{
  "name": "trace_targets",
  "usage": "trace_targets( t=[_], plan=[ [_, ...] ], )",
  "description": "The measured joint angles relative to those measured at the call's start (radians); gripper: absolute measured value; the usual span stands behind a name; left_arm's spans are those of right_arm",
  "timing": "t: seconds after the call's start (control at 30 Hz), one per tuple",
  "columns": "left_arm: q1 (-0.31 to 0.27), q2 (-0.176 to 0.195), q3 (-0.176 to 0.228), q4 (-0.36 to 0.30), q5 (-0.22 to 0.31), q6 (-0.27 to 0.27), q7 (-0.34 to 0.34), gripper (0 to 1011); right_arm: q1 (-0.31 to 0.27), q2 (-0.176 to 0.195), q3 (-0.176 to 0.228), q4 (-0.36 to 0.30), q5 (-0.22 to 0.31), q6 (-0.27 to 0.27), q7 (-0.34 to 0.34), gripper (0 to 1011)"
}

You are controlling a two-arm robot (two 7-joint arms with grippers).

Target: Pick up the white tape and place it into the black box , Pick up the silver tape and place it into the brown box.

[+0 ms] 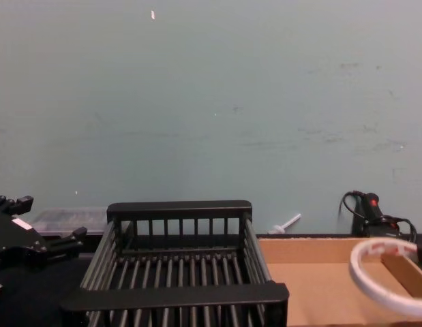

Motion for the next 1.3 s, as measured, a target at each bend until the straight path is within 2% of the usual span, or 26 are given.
trace_targets(
  t=[0.3, 0.43, 0.53, 0.67, 0.93, 1.03, 1.07, 1.3],
  plan=[
    [0.0, 0.0, 0.0, 0.0, 0.0, 0.0, 0.0, 1001, 0.095, -0.015, -0.019, 0.058, -0.016, -0.015, 0.005, 96],
    [0.0, 0.0, 0.0, 0.0, 0.0, 0.0, 0.0, 1001, 0.153, -0.029, -0.035, 0.11, -0.022, -0.047, 0.018, 97],
    [0.0, 0.0, 0.0, 0.0, 0.0, 0.0, 0.0, 1002, 0.217, -0.046, -0.064, 0.173, -0.036, -0.091, 0.039, 97],
    [0.0, 0.0, 0.0, 0.0, 0.0, 0.0, 0.0, 1001, 0.265, -0.06, -0.09, 0.225, -0.049, -0.125, 0.057, 97],
    [0.0, 0.0, 0.0, 0.0, 0.0, 0.0, 0.0, 1001, 0.387, -0.114, -0.17, 0.355, -0.092, -0.19, 0.093, 97],
    [0.0, 0.0, 0.0, 0.0, 0.0, 0.0, 0.0, 1001, 0.438, -0.147, -0.202, 0.409, -0.108, -0.207, 0.099, 97],
    [0.0, 0.0, 0.0, 0.0, 0.0, 0.0, 0.0, 1001, 0.438, -0.147, -0.202, 0.409, -0.108, -0.207, 0.099, 97],
    [0.0, 0.0, 0.0, 0.0, 0.0, 0.0, 0.0, 1001, 0.53, -0.21, -0.25, 0.522, -0.136, -0.238, 0.106, 97]
  ],
)
